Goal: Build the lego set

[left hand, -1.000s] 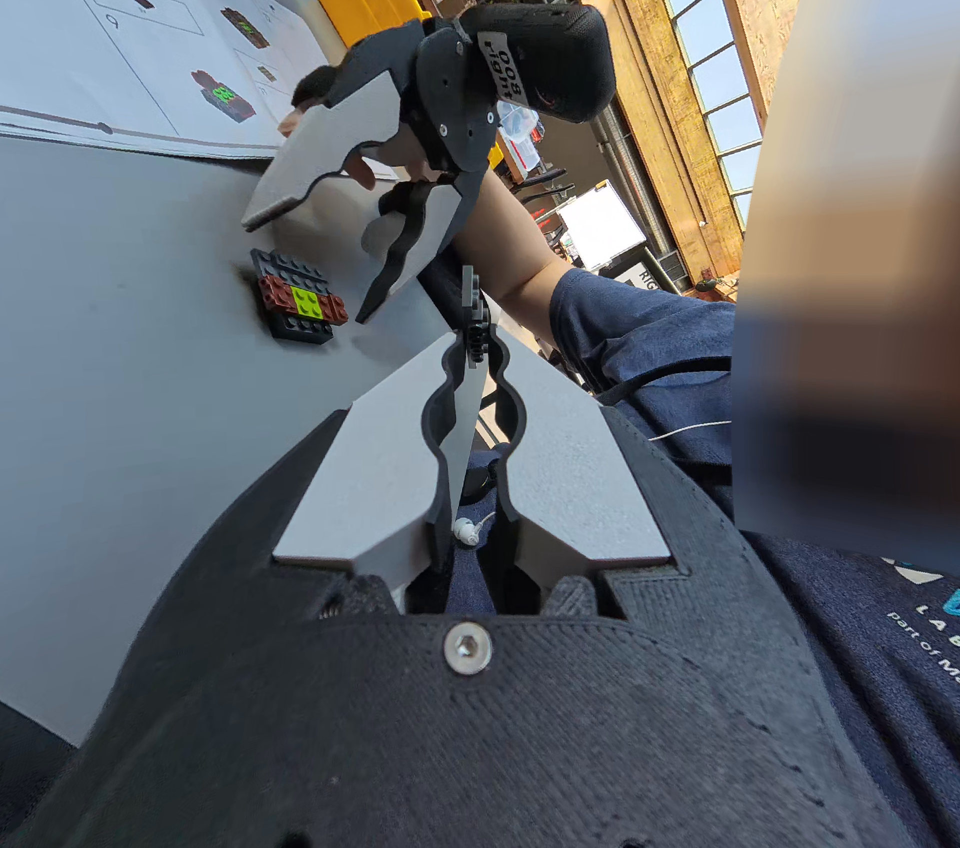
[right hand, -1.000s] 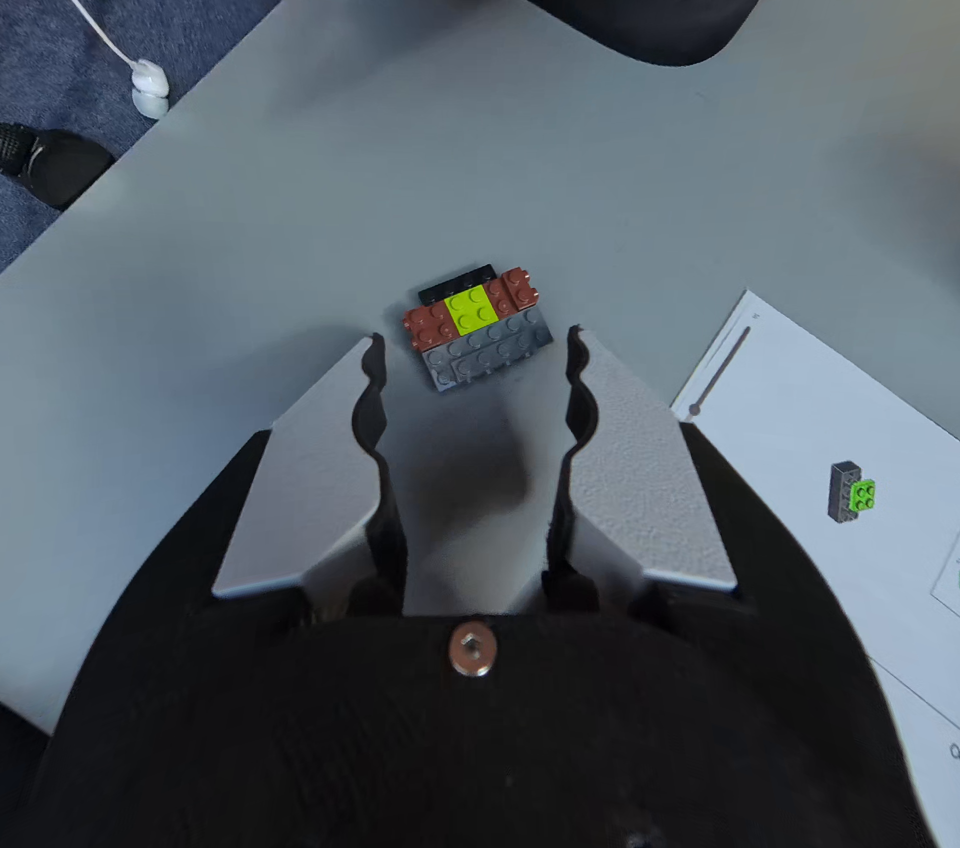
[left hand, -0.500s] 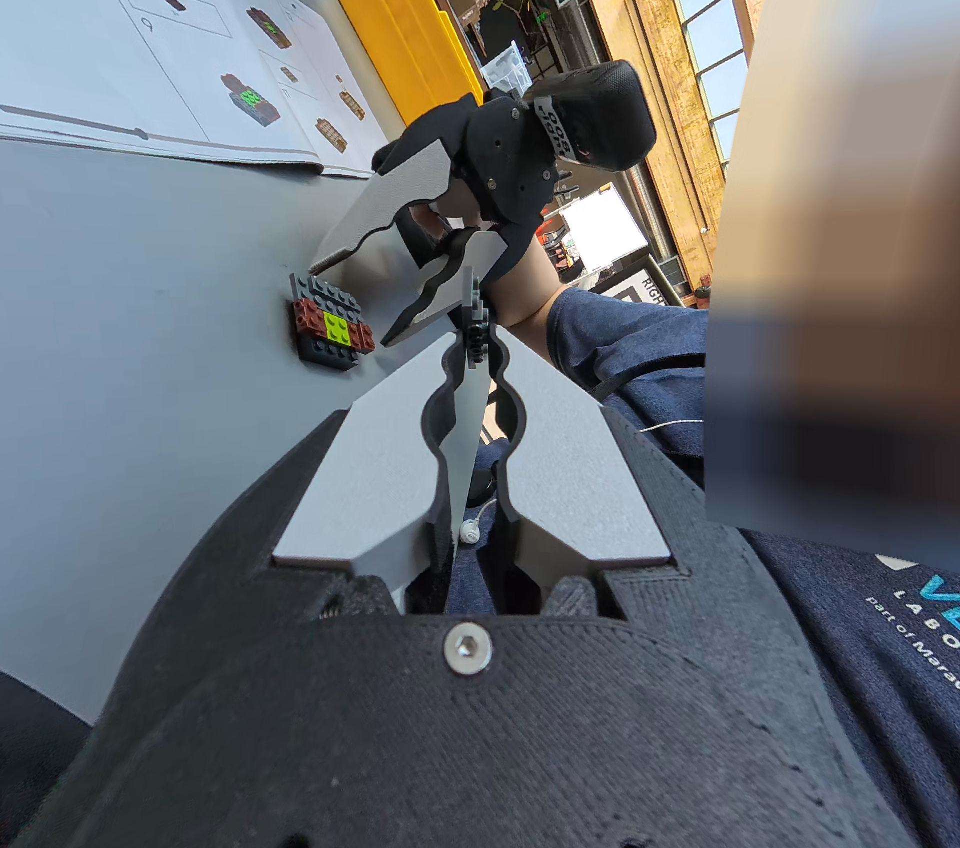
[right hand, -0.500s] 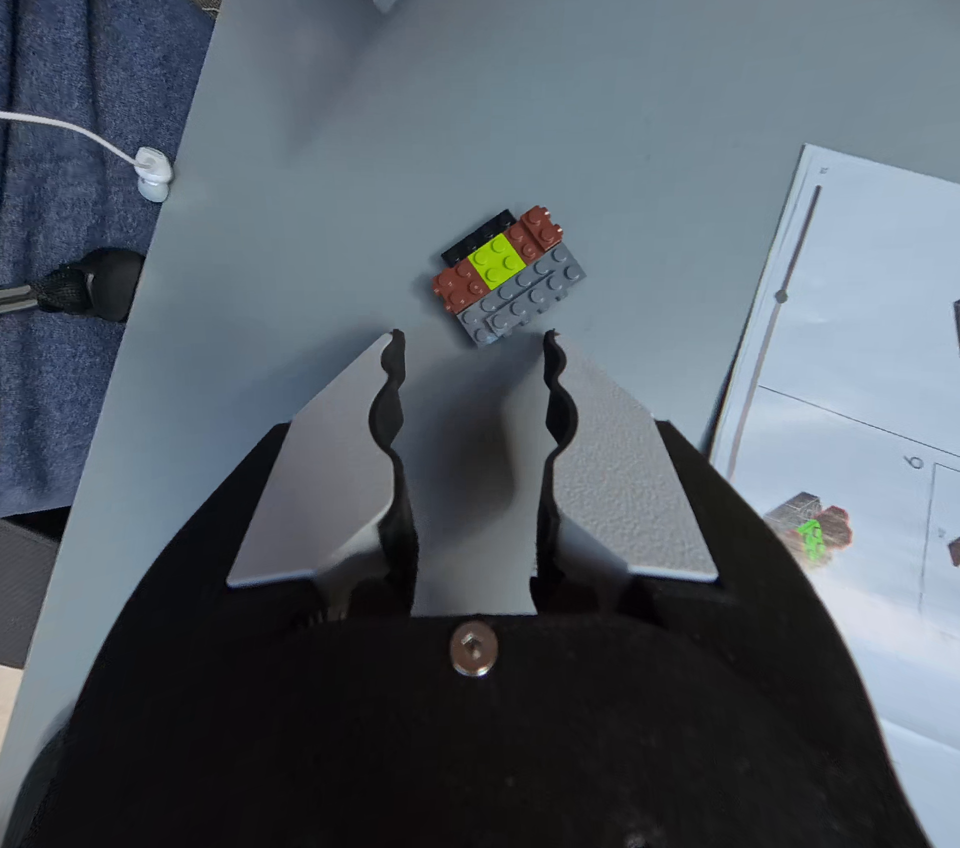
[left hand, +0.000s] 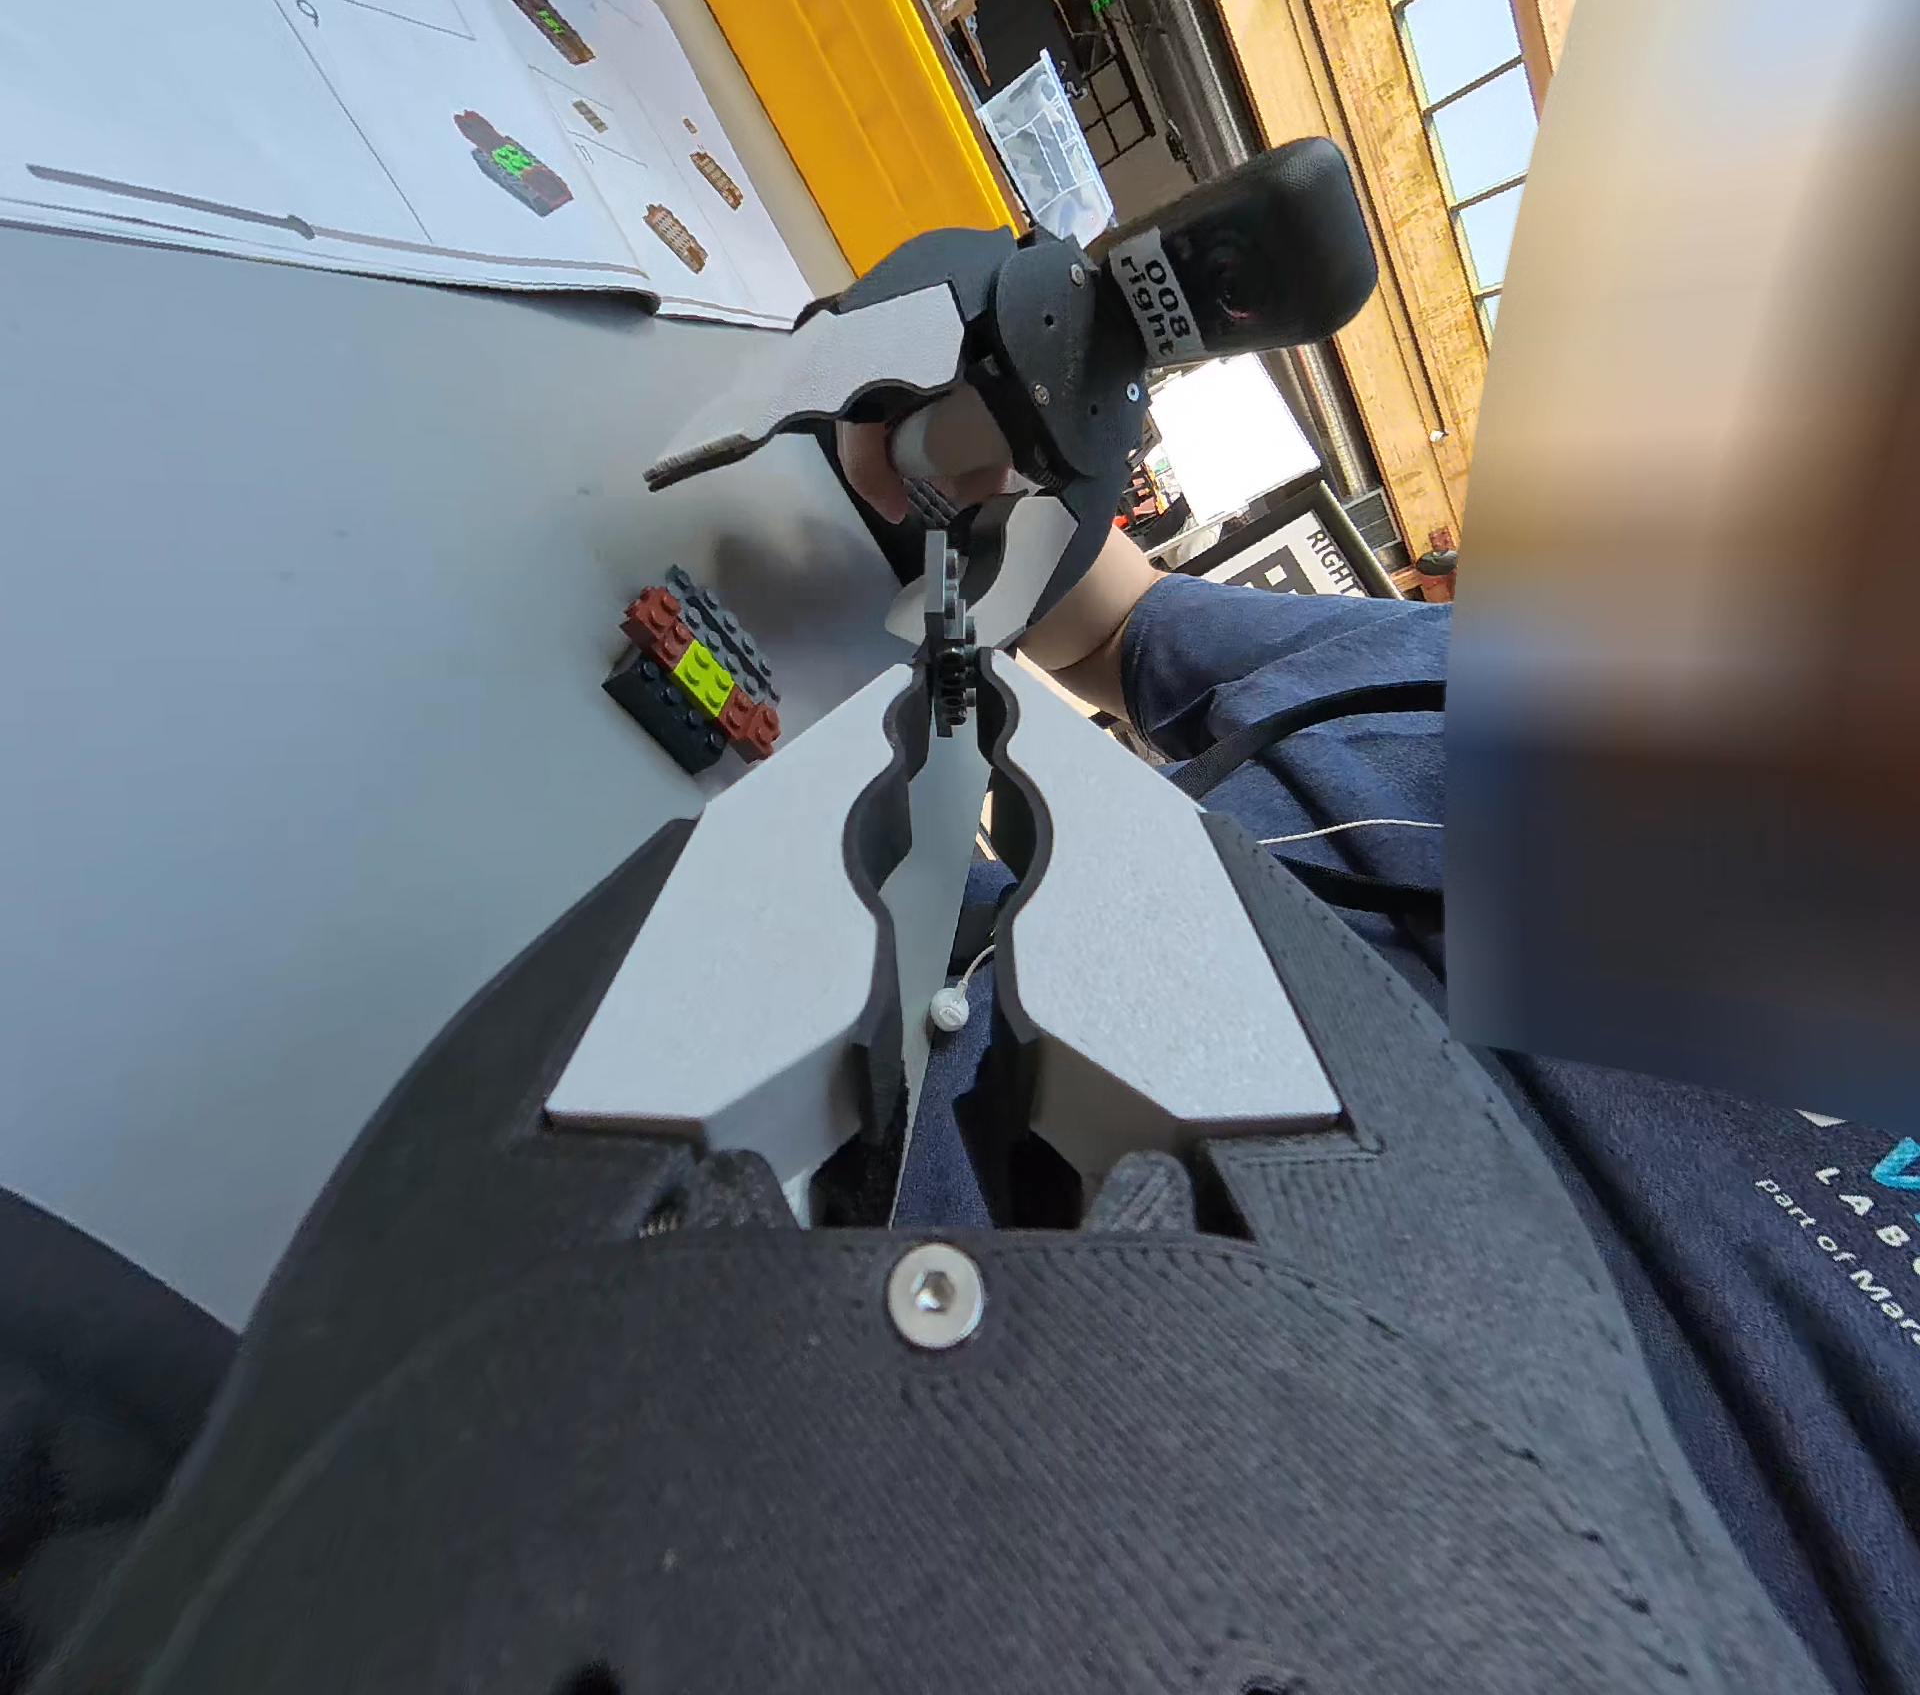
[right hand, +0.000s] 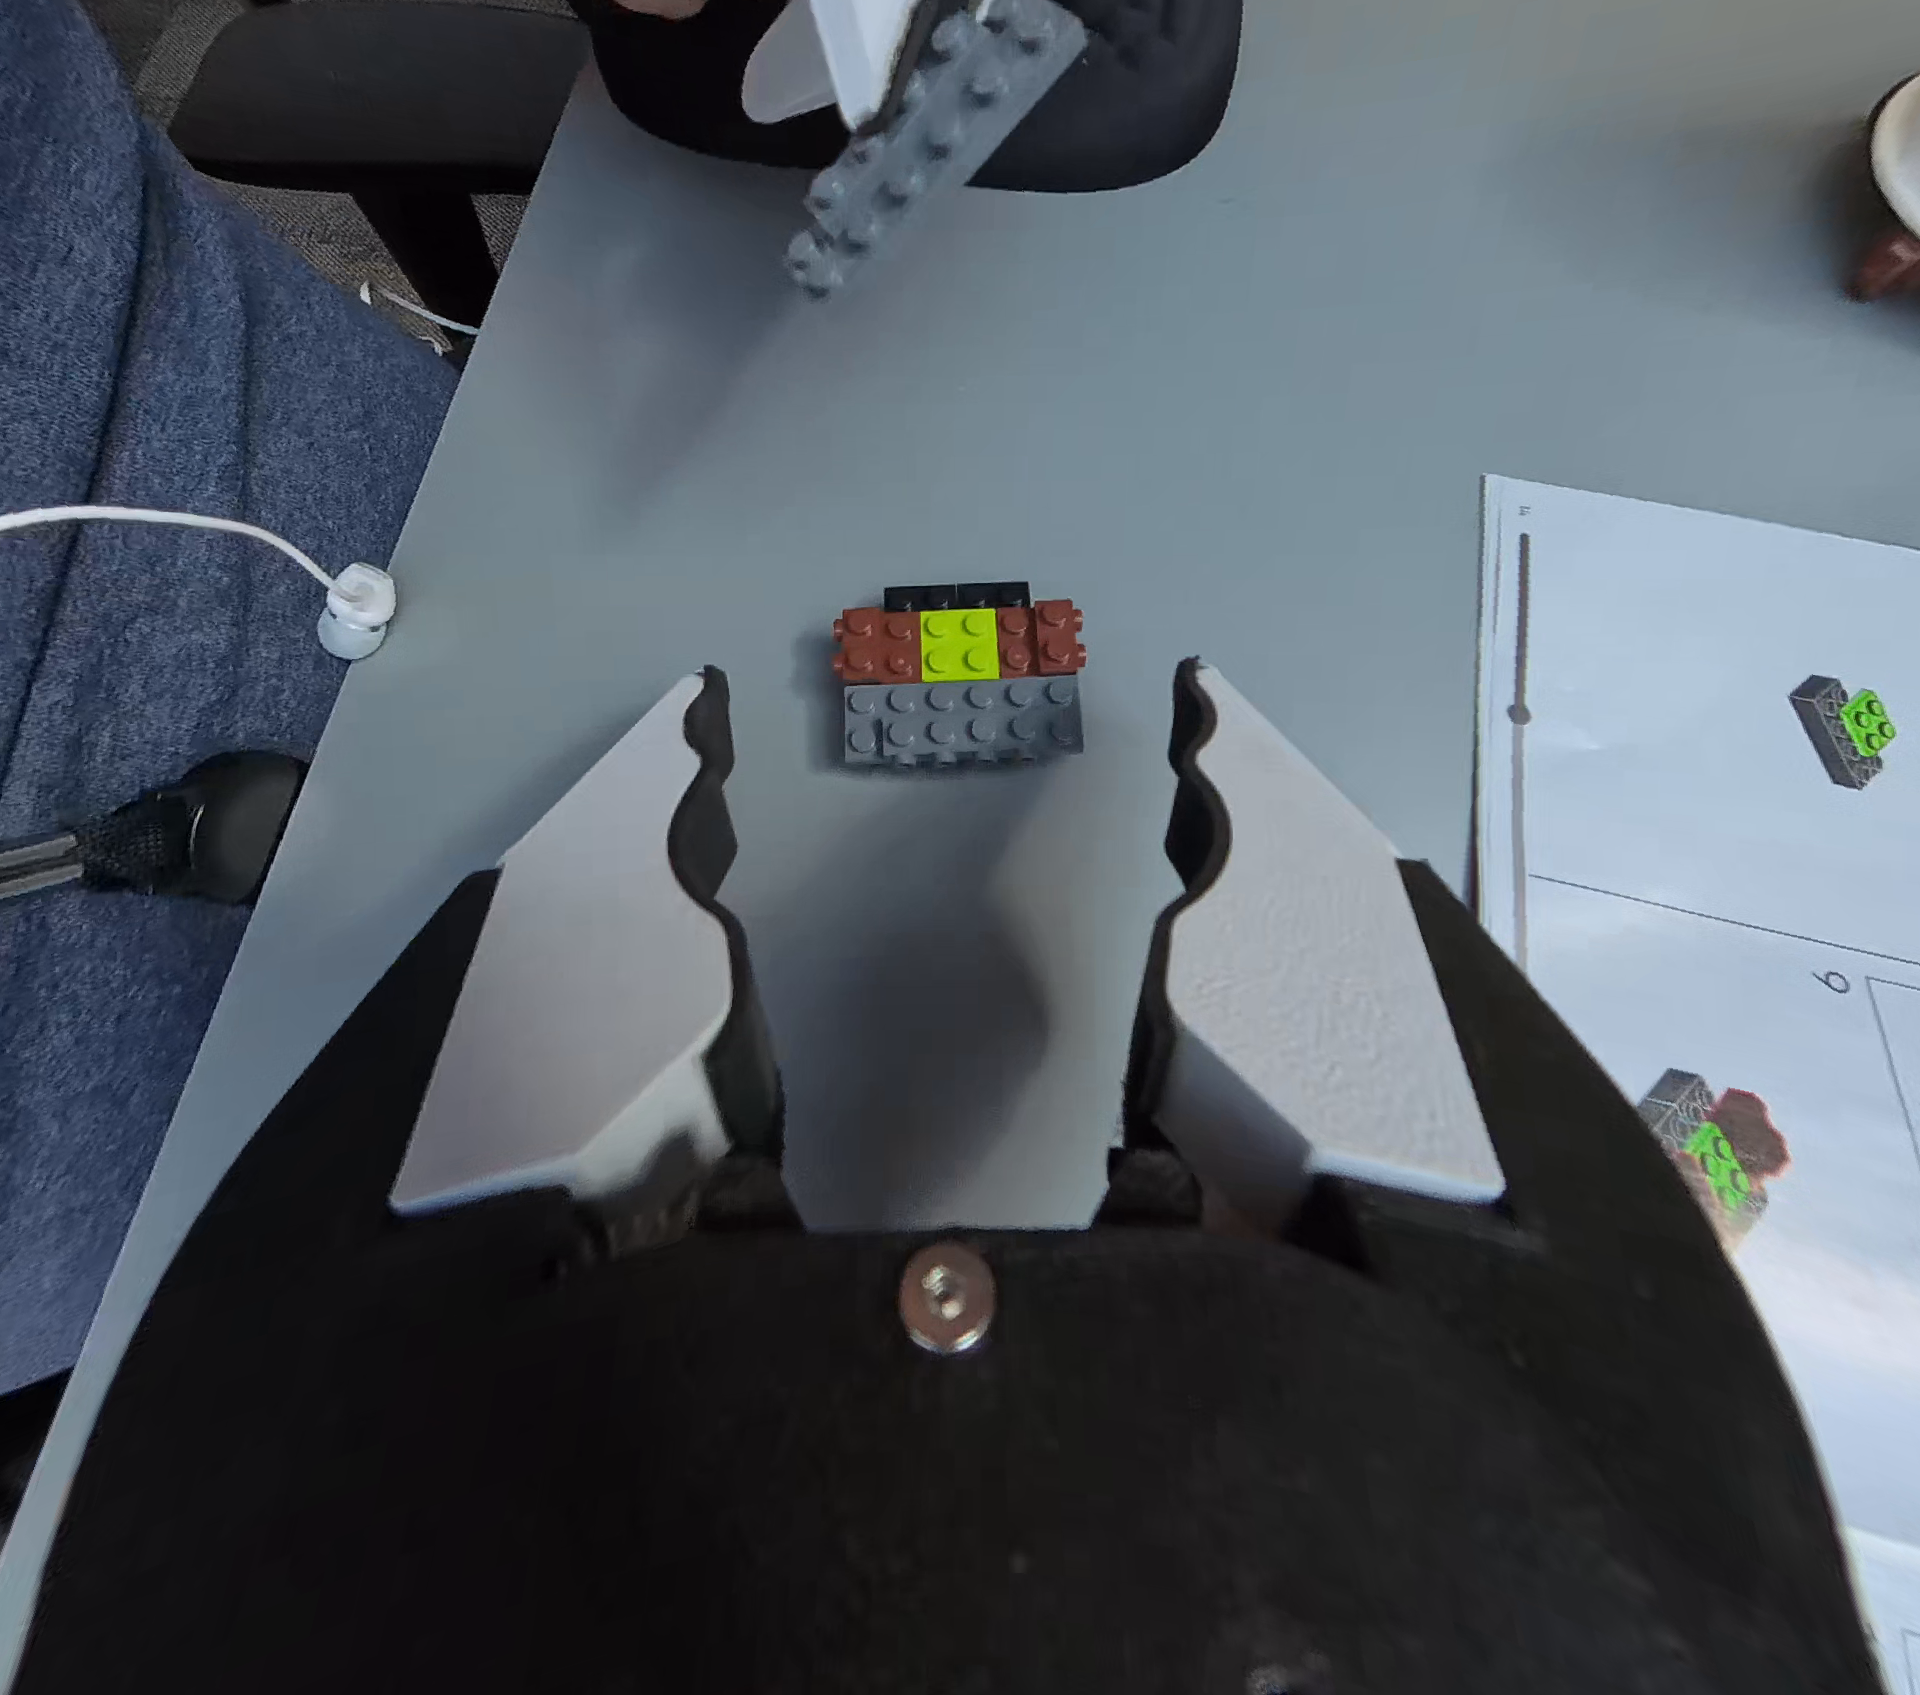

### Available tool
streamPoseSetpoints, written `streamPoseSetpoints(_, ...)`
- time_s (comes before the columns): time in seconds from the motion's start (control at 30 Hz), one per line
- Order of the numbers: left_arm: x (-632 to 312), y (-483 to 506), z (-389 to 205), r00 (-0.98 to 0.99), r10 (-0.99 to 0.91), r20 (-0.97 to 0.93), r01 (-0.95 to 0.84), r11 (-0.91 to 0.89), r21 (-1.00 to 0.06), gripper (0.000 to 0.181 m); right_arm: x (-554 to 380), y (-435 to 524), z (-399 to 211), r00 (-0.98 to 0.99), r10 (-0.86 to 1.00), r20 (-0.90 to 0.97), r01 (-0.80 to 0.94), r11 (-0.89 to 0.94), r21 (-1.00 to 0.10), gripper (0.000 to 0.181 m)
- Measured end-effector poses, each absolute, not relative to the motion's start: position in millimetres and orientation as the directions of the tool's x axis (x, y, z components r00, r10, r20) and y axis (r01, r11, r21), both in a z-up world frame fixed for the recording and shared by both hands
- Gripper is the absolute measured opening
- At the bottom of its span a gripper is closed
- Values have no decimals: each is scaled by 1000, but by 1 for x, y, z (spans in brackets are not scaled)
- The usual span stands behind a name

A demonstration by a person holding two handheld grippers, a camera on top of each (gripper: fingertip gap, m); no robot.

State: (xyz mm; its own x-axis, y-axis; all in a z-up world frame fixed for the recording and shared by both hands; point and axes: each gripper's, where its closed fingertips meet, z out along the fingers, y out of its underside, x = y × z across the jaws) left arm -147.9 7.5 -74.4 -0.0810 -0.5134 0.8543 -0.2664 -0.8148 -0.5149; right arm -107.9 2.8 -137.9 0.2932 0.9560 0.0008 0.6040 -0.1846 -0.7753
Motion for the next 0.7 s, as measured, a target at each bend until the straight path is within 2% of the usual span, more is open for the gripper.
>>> streamPoseSetpoints(0.03, -148, 8, -78, -72, -501, 863, -277, -821, -500, 6, -111, 3, -140, 297, 955, 12, 596, -175, -784, 80)
streamPoseSetpoints(0.2, -145, -1, -97, -18, -462, 887, -393, -812, -432, 6, -118, 3, -159, 292, 956, 2, 611, -185, -769, 53)
streamPoseSetpoints(0.4, -141, -3, -108, 22, -417, 908, -457, -812, -362, 6, -117, 3, -157, 271, 956, 111, 642, -94, -761, 52)
streamPoseSetpoints(0.5, -139, 0, -106, 29, -425, 905, -475, -802, -362, 6, -116, 5, -144, 266, 942, 204, 629, -9, -777, 53)
streamPoseSetpoints(0.7, -130, 3, -93, 31, -463, 886, -555, -745, -370, 6, -109, 8, -109, 281, 923, 263, 558, 66, -827, 53)
